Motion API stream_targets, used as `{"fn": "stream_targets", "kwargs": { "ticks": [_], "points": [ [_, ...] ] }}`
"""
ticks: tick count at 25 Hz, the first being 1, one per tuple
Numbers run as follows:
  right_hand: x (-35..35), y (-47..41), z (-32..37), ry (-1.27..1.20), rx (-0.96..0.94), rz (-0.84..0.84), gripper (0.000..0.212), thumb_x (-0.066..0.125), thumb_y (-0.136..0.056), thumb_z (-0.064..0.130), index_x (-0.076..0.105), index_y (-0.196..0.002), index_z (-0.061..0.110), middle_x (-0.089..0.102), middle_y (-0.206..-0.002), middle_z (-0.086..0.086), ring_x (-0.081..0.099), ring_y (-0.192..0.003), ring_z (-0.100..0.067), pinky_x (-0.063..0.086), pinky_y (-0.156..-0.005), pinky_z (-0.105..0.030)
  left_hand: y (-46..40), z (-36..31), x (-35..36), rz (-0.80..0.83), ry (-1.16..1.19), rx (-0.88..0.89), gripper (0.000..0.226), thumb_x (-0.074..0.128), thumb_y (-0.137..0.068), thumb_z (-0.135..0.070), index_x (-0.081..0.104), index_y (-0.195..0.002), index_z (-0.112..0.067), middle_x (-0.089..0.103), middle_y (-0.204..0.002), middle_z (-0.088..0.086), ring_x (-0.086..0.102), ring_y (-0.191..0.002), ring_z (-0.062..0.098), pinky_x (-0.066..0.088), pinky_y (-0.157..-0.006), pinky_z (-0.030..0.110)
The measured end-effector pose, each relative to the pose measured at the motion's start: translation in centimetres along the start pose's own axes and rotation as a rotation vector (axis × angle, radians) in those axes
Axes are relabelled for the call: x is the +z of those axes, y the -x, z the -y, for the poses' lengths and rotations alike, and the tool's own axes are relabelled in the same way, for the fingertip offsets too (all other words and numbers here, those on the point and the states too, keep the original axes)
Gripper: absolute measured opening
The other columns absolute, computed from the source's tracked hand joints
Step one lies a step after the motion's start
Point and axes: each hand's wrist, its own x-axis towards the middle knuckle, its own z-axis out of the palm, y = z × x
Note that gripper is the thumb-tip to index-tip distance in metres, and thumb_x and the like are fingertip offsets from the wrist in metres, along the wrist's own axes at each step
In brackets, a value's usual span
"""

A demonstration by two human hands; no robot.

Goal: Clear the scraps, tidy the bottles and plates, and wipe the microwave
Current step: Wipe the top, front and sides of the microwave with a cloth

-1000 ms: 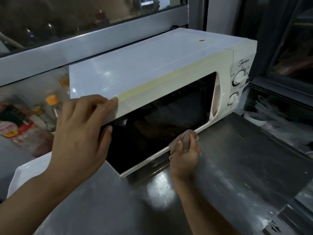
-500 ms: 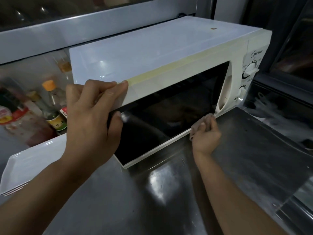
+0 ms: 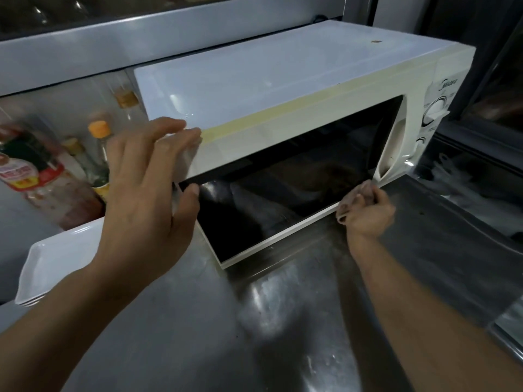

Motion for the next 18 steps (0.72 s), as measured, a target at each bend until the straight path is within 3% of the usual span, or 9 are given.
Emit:
{"fn": "stream_targets", "kwargs": {
  "ticks": [2, 4, 6, 8, 12, 16, 18],
  "points": [
    [0.6, 3.3, -0.6, 0.002, 0.015, 0.037, 0.032, 0.05, -0.089, -0.007, 0.054, -0.121, -0.008, 0.063, -0.111, -0.022, 0.064, -0.09, -0.023, 0.038, -0.057, -0.008, 0.5, 0.7, -0.2, 0.0, 0.002, 0.0, 0.046, 0.052, -0.079, -0.006, 0.052, -0.124, 0.005, 0.05, -0.125, 0.024, 0.039, -0.116, 0.034, 0.024, -0.102, 0.022],
    [1.4, 8.1, -1.8, 0.024, -0.002, 0.094, 0.034, 0.053, -0.088, -0.004, 0.054, -0.122, -0.004, 0.063, -0.111, -0.022, 0.062, -0.1, -0.031, 0.044, -0.078, -0.01, 0.6, 1.1, -0.2, 0.017, 0.008, 0.016, 0.047, 0.051, -0.081, -0.009, 0.052, -0.126, 0.005, 0.051, -0.124, 0.024, 0.041, -0.115, 0.036, 0.024, -0.101, 0.02],
    [2.3, 13.2, -2.6, 0.006, -0.015, 0.124, 0.035, 0.057, -0.085, -0.003, 0.056, -0.12, -0.003, 0.062, -0.112, -0.023, 0.06, -0.104, -0.032, 0.046, -0.094, -0.034, 0.7, 1.3, -0.4, 0.022, 0.014, 0.018, 0.049, 0.053, -0.079, -0.006, 0.052, -0.127, 0.005, 0.052, -0.124, 0.024, 0.043, -0.114, 0.038, 0.022, -0.101, 0.017],
    [2.8, 15.9, -2.6, -0.029, -0.05, 0.09, 0.033, 0.058, -0.083, -0.006, 0.059, -0.115, -0.003, 0.063, -0.108, -0.019, 0.061, -0.1, -0.025, 0.048, -0.091, -0.032, 0.8, 1.4, -0.4, 0.01, 0.023, 0.014, 0.051, 0.055, -0.077, -0.003, 0.052, -0.127, 0.004, 0.052, -0.123, 0.023, 0.043, -0.113, 0.038, 0.021, -0.101, 0.015],
    [2.7, 12.8, -1.8, -0.225, -0.032, 0.092, 0.025, 0.048, -0.078, -0.023, 0.056, -0.097, -0.009, 0.058, -0.07, -0.007, 0.056, -0.057, 0.012, 0.041, -0.057, -0.001, 0.9, 1.6, 0.0, -0.002, 0.044, 0.005, 0.056, 0.056, -0.073, 0.0, 0.051, -0.128, 0.002, 0.051, -0.124, 0.022, 0.041, -0.113, 0.035, 0.02, -0.099, 0.012],
    [2.2, 8.0, -0.4, -0.336, 0.058, 0.041, 0.035, 0.039, -0.079, -0.027, 0.052, -0.097, 0.0, 0.047, -0.063, 0.0, 0.053, -0.043, 0.008, 0.042, -0.049, -0.007, 1.0, 1.6, 0.2, -0.001, 0.099, -0.008, 0.06, 0.056, -0.07, 0.002, 0.05, -0.13, -0.001, 0.049, -0.125, 0.019, 0.041, -0.114, 0.035, 0.021, -0.097, 0.013],
    [2.3, 8.2, -0.3, -0.293, 0.079, 0.016, 0.032, 0.04, -0.083, -0.023, 0.054, -0.101, -0.001, 0.052, -0.068, -0.003, 0.056, -0.049, 0.008, 0.04, -0.047, -0.002, 1.0, 1.7, -0.1, 0.015, 0.133, -0.014, 0.062, 0.055, -0.069, 0.002, 0.049, -0.131, -0.003, 0.048, -0.127, 0.016, 0.04, -0.115, 0.034, 0.022, -0.098, 0.013]
  ]
}}
